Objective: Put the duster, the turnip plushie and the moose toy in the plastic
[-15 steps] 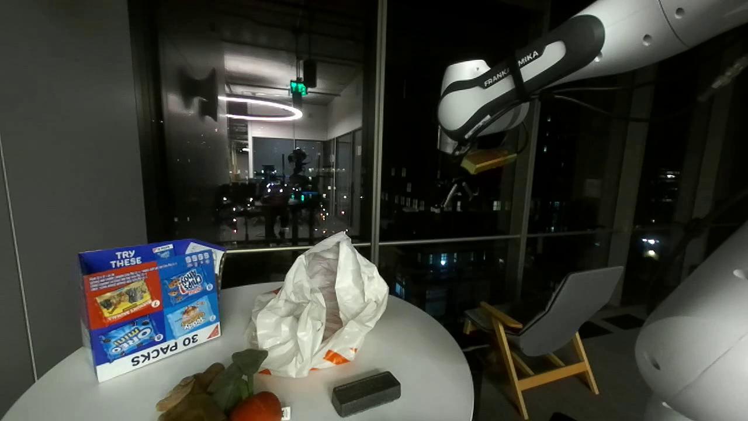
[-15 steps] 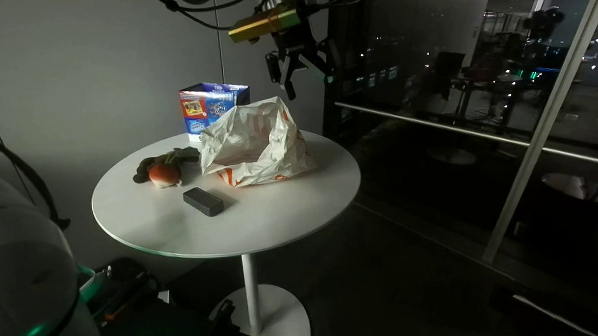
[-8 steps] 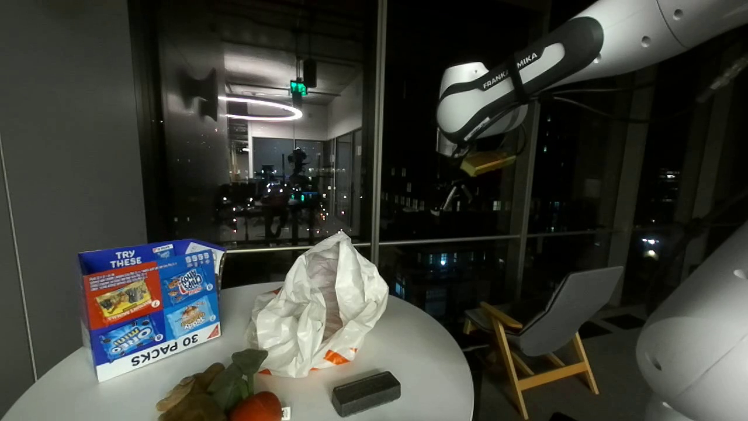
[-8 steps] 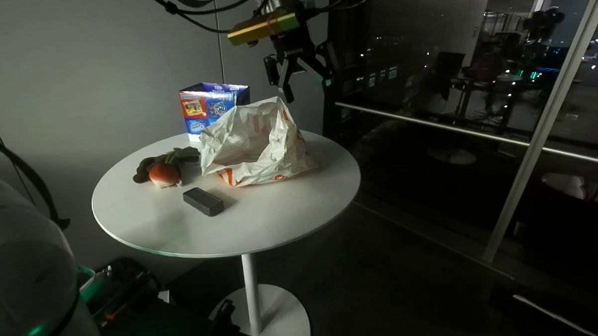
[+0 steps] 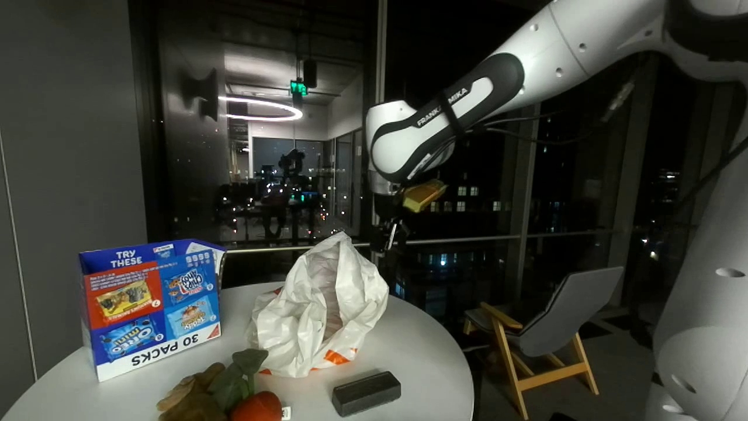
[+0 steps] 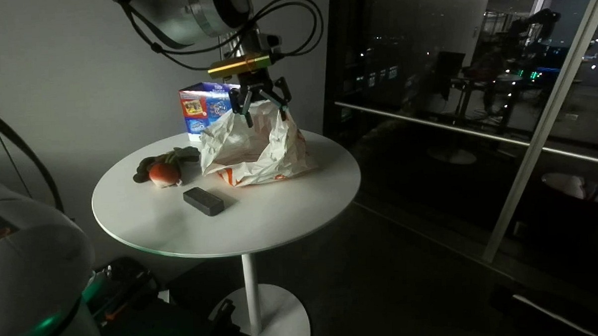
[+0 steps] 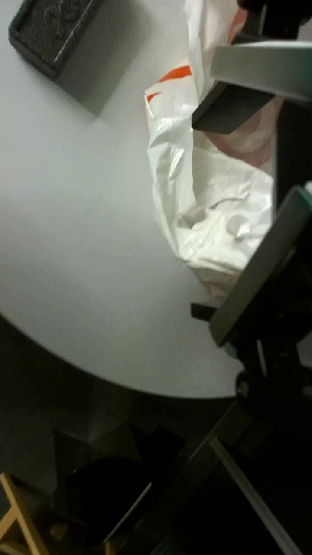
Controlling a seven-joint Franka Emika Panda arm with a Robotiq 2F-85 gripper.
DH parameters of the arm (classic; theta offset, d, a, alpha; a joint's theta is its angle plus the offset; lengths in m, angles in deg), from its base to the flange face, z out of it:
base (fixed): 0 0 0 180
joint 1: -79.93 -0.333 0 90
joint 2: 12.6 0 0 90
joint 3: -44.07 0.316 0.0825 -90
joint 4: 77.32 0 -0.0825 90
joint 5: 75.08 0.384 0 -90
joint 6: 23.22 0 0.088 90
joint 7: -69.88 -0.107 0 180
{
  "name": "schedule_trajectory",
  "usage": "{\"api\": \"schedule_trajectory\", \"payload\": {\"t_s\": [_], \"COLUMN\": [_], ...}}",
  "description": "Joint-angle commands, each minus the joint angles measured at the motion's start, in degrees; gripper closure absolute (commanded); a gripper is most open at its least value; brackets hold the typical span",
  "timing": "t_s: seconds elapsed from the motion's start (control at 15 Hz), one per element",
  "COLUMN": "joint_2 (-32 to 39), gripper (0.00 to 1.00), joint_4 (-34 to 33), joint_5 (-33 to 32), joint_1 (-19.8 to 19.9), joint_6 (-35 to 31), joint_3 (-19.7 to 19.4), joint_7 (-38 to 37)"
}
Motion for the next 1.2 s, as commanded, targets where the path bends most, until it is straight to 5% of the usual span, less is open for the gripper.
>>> {"api": "schedule_trajectory", "payload": {"t_s": [0.0, 0.53, 0.73, 1.0, 1.13], "joint_2": [11.3, 12.3, 14.1, 17.3, 16.8], "gripper": [0.00, 0.00, 0.00, 0.00, 0.00], "joint_4": [-11.4, -17.8, -18.4, -16.4, -16.3], "joint_5": [-0.3, 7.0, 3.6, 2.6, 3.4], "joint_1": [-2.3, -1.7, -2.9, -3.8, -3.5], "joint_6": [2.2, 15.9, 14.5, 1.8, 4.0], "joint_3": [1.0, 1.4, 2.0, 2.8, 2.8], "joint_7": [8.3, 37.1, 37.5, 34.6, 35.6]}}
